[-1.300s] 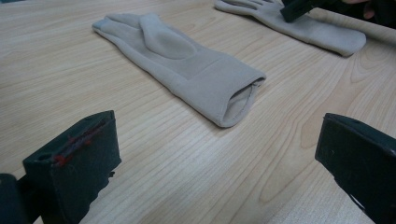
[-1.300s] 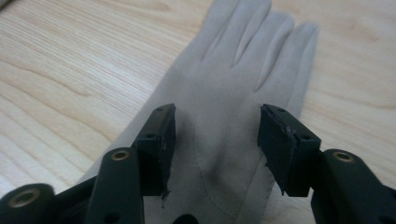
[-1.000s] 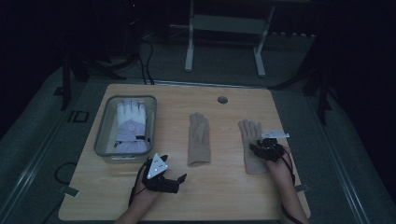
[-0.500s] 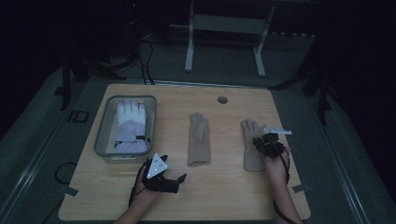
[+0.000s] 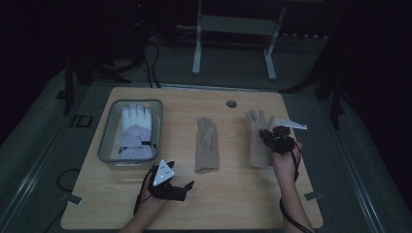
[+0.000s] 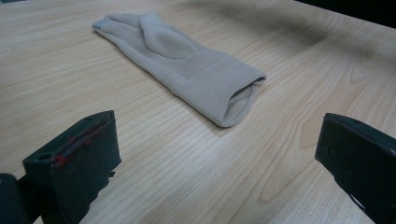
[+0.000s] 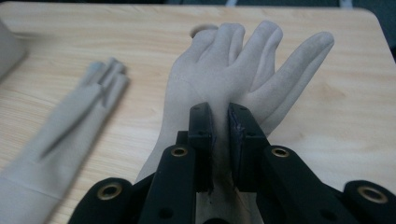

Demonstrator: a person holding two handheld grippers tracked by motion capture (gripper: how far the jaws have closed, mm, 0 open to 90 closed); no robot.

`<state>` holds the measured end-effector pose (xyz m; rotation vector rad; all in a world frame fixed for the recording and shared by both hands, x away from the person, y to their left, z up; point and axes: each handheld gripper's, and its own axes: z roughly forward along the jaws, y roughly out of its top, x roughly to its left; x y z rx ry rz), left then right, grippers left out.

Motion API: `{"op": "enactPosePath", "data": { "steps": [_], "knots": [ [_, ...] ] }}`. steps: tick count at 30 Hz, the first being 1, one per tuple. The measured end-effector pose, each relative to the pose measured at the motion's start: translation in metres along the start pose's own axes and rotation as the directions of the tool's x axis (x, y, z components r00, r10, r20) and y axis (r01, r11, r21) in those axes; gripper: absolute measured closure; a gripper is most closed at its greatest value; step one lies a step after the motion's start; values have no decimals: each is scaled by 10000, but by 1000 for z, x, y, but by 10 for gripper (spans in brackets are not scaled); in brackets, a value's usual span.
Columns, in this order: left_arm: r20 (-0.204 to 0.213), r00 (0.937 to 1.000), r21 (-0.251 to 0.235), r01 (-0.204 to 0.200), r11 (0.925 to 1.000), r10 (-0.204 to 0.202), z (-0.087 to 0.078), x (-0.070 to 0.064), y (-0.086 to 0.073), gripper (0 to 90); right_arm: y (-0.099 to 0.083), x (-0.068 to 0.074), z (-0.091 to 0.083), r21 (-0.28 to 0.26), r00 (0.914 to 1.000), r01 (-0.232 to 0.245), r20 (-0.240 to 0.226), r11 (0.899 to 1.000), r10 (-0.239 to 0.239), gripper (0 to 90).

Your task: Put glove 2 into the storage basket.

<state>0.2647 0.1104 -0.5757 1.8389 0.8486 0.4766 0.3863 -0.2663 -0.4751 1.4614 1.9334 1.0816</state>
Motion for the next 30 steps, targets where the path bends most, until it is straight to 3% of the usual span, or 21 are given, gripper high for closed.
{"op": "enactPosePath", "data": {
  "steps": [17,30],
  "knots": [
    [15,10000,-30,15,10000,-15,0,0,0,0,40,63,7,-419,9968,555,-552,9976,-577,805],
    [49,10000,-33,-30,10000,30,0,-1,0,0,52,111,25,-371,9904,845,-1066,9957,-880,804]
  ]
}}
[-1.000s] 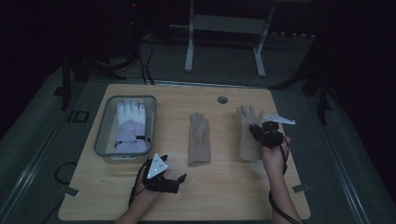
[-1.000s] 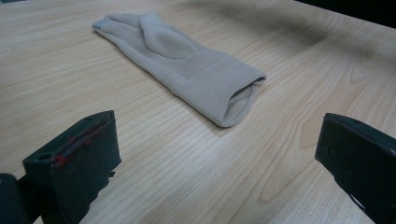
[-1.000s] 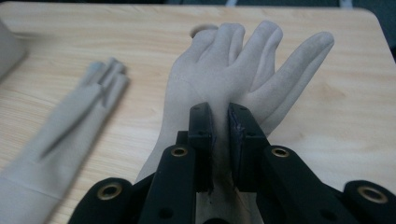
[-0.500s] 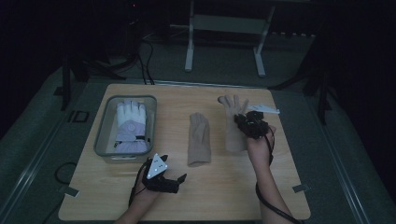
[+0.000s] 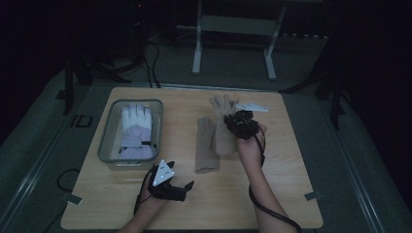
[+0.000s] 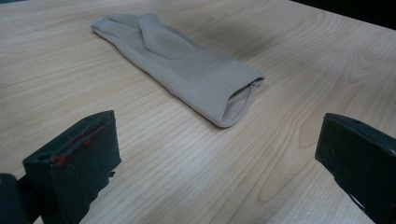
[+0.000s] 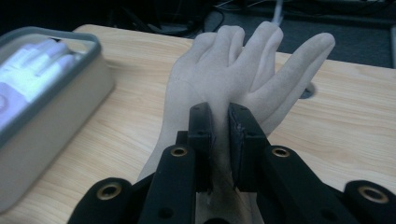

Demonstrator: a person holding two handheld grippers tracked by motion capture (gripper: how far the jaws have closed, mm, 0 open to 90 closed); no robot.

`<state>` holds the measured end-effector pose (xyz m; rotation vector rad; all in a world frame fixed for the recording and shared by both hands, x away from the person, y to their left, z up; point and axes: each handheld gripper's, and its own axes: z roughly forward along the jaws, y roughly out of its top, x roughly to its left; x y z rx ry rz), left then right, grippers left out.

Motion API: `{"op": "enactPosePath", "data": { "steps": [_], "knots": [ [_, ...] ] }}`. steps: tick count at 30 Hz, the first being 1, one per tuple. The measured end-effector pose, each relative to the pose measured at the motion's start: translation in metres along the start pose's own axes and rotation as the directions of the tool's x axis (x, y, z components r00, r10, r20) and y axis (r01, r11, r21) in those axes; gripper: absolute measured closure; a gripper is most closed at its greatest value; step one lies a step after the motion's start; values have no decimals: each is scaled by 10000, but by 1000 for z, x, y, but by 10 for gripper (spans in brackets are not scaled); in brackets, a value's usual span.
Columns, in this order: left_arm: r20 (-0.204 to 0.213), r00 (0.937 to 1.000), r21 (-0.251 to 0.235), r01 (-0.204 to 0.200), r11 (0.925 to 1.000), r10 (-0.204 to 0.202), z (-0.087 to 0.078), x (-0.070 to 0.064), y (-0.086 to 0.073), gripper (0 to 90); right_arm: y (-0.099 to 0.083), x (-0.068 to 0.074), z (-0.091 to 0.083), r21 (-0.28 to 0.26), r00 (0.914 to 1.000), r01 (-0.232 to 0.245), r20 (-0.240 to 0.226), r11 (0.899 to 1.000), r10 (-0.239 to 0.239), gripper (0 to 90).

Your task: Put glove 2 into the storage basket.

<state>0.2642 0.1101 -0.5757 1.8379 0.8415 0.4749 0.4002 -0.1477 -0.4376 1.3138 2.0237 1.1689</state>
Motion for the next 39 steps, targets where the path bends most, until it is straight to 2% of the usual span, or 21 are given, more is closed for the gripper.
{"op": "enactPosePath", "data": {
  "steps": [5,10,12,14,18,23,29,31,39],
  "knots": [
    [23,10000,18,-24,10000,24,0,0,0,0,3,19,11,31,9998,50,-183,10000,-49,803],
    [27,10000,10,-9,10000,9,0,0,0,0,2,32,21,47,9996,-6,-286,10000,7,802],
    [27,10000,2,4,10000,-4,0,0,0,0,0,35,26,126,9997,-130,-197,9998,133,802],
    [39,10000,-13,37,10000,-37,0,0,0,0,-4,37,32,260,10000,-8,85,9997,6,801],
    [49,10000,15,12,10000,-12,0,0,0,0,-13,35,46,587,9989,-383,305,9975,366,801],
    [62,10000,16,19,10000,-19,0,1,0,0,-25,37,59,900,9979,-561,384,9944,528,799],
    [67,10000,-9,23,10000,-23,0,0,0,0,-45,37,78,1620,9954,-833,596,9833,745,797],
    [74,10000,-5,36,10000,-36,0,0,0,0,-50,36,80,1763,9948,-951,537,9797,869,793],
    [49,10000,13,22,10000,-22,0,0,0,0,-61,39,85,2107,9954,-937,392,9730,874,753]
  ]
}}
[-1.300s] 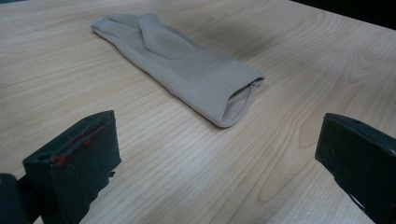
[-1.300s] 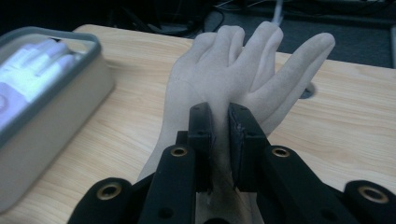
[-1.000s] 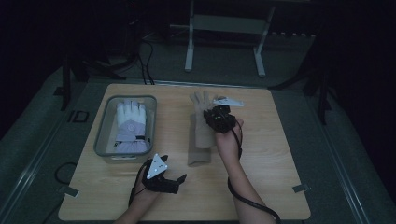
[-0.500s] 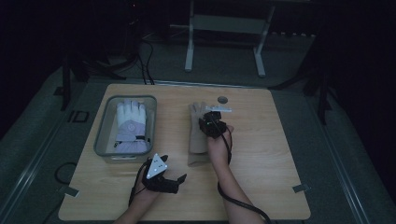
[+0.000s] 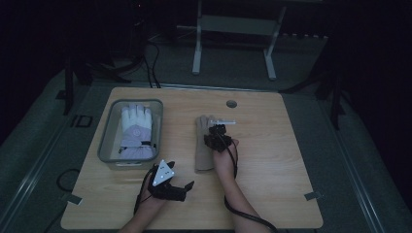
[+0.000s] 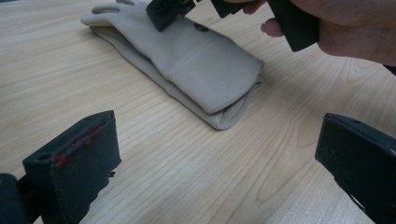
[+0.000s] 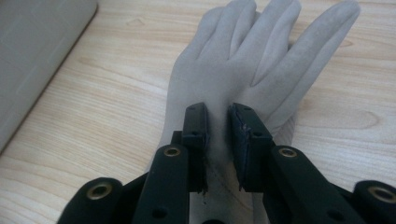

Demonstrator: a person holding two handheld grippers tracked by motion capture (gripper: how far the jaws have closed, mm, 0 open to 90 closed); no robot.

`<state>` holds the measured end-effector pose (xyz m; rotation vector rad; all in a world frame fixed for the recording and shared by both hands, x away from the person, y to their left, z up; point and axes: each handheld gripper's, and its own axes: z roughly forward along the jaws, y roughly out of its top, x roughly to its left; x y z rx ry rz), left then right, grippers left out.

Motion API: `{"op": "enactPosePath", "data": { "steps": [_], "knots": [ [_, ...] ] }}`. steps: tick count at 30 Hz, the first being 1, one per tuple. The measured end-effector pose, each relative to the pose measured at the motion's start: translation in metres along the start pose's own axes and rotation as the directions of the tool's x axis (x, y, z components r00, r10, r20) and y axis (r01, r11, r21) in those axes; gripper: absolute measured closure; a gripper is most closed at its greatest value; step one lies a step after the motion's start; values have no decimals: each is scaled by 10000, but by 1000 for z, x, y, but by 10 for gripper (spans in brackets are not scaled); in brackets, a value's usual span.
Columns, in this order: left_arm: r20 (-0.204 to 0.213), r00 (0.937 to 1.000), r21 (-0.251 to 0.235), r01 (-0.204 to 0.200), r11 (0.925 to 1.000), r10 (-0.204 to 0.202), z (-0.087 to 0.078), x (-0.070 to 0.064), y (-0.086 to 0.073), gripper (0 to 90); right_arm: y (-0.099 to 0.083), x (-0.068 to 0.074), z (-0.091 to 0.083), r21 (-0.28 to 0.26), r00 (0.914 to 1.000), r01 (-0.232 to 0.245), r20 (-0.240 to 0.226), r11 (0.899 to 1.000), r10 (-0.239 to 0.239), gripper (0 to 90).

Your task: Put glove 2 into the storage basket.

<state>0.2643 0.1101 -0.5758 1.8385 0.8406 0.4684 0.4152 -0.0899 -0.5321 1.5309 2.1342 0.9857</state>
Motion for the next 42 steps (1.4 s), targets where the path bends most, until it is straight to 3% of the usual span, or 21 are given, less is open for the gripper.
{"op": "enactPosePath", "data": {
  "steps": [6,11,13,15,18,21,23,28,31,32,34,35,36,37,38,41,42],
  "knots": [
    [-5,10000,21,-15,10000,15,0,0,0,0,-4,-2,5,196,9999,-62,-119,9998,64,683],
    [64,10000,77,8,10000,-8,0,1,0,0,-3,-3,-2,237,9995,93,-287,9997,-86,556],
    [188,9998,65,79,9999,-80,1,2,0,0,0,-5,-9,-108,9989,377,-273,9992,-380,471],
    [178,9998,78,134,9999,-135,1,2,0,0,5,-9,-18,-344,9979,379,-519,9987,-397,401],
    [178,9998,136,57,9999,-60,1,2,1,0,11,-16,-32,-559,9941,339,-1013,9979,-394,227],
    [206,9998,315,-31,9995,25,3,0,2,0,16,-27,-44,-823,9878,235,-1516,9963,-359,140],
    [168,9990,354,-415,9985,410,5,-2,3,0,18,-34,-49,-818,9833,547,-1691,9951,-680,149],
    [352,9953,239,-908,9956,900,9,-5,8,0,18,-49,-53,-1261,9592,970,-2528,9873,-1265,158],
    [257,9971,822,-741,9939,722,16,-3,14,32,17,-54,-50,-922,9476,933,-2973,9914,-1169,161],
    [189,9976,933,-683,9933,668,18,-2,16,32,17,-56,-48,-665,9498,866,-2954,9940,-1025,161],
    [126,9977,1278,-675,9895,665,21,-2,21,32,18,-55,-44,-285,9481,862,-3046,9959,-907,126],
    [63,9972,1490,-751,9860,750,23,-3,24,31,19,-54,-43,-386,9490,942,-2984,9948,-1015,121],
    [-109,9940,1661,-1054,9805,1087,25,-5,28,38,19,-51,-42,-442,9482,1082,-2956,9931,-1165,121],
    [-39,9881,1674,-1508,9743,1536,27,-7,31,49,20,-49,-40,-356,9445,1171,-3047,9925,-1223,121],
    [116,9822,1725,-1866,9672,1874,28,-9,33,50,21,-47,-37,-329,9482,1136,-2948,9930,-1182,123],
    [618,9699,1988,-2434,9493,2357,38,-16,41,61,26,-45,-27,-20,9502,1052,-2949,9944,-1011,143],
    [565,9658,2130,-2593,9420,2530,42,-17,43,77,28,-45,-24,-27,9527,1075,-2857,9942,-1038,152]
  ]
}}
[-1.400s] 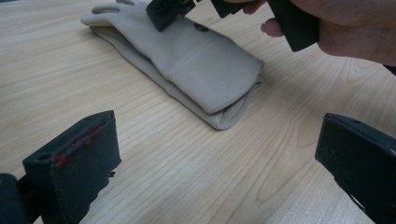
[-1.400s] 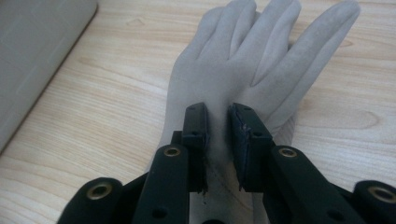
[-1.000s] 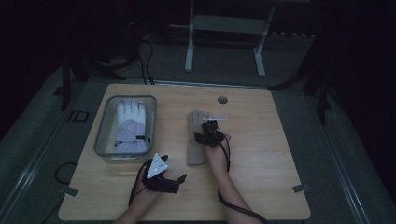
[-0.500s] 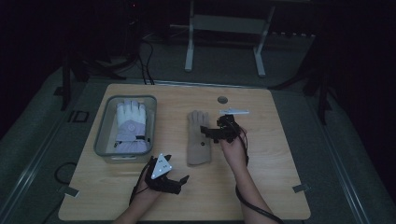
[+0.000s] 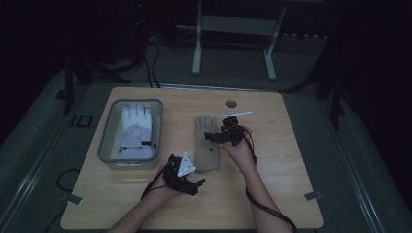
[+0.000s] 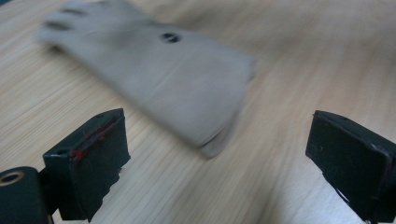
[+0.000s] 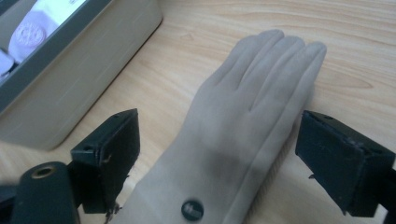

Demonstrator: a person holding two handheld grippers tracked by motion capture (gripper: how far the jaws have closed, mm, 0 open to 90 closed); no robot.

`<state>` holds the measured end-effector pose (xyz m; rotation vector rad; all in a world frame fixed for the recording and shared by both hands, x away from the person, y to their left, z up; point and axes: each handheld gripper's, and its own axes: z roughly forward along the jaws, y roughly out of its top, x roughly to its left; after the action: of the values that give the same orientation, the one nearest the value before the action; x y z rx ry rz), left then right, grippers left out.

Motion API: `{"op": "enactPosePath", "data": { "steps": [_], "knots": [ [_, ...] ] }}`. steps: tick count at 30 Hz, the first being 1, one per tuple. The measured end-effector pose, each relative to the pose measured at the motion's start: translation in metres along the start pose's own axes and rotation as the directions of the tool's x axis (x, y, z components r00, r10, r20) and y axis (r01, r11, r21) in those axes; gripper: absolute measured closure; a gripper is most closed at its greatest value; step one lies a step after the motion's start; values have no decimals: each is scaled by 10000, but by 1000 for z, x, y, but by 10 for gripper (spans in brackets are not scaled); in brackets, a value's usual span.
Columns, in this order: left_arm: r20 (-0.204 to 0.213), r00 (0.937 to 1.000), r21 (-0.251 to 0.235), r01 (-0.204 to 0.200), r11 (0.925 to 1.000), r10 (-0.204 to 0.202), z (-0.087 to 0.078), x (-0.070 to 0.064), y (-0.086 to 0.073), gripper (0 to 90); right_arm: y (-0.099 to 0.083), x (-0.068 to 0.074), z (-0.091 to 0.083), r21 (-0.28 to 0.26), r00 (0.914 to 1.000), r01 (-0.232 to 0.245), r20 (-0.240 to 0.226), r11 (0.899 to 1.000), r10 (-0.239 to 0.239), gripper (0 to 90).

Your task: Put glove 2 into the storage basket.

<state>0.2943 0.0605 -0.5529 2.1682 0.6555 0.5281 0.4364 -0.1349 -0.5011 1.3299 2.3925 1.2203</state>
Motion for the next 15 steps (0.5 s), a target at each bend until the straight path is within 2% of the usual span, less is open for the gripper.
{"op": "enactPosePath", "data": {
  "steps": [1,3,4,6,7,8,9,11,12,14,15],
  "knots": [
    [9,9999,111,-126,9999,126,4,0,3,77,3,-1,3,112,9998,19,221,9999,-22,154],
    [191,9996,465,-226,9987,218,12,0,8,77,8,-6,10,193,9991,-221,358,9996,214,168],
    [230,9988,533,-453,9975,441,15,0,10,80,10,-8,13,290,9985,-350,438,9990,337,199],
    [96,9964,645,-850,9943,846,20,0,14,117,13,-13,22,400,9979,-432,508,9983,412,200],
    [193,9949,717,-1002,9924,991,22,0,16,127,14,-14,26,530,9970,-464,639,9975,430,201],
    [105,9929,880,-1191,9890,1186,26,0,19,148,15,-16,31,661,9968,-460,691,9968,414,201],
    [198,9906,1033,-1370,9852,1357,29,1,21,148,16,-18,36,721,9963,-486,740,9962,433,202],
    [418,9900,1166,-1391,9834,1350,34,3,24,177,17,-22,44,947,9947,-666,842,9933,587,215],
    [442,9877,1410,-1548,9778,1500,38,3,26,195,18,-24,48,1031,9941,-726,883,9920,635,217],
    [614,9857,1677,-1649,9720,1566,44,3,28,211,18,-27,53,1142,9937,-817,861,9901,721,259],
    [547,9846,1729,-1733,9696,1662,46,3,28,216,18,-28,56,1196,9939,-862,786,9891,771,271]
  ]
}}
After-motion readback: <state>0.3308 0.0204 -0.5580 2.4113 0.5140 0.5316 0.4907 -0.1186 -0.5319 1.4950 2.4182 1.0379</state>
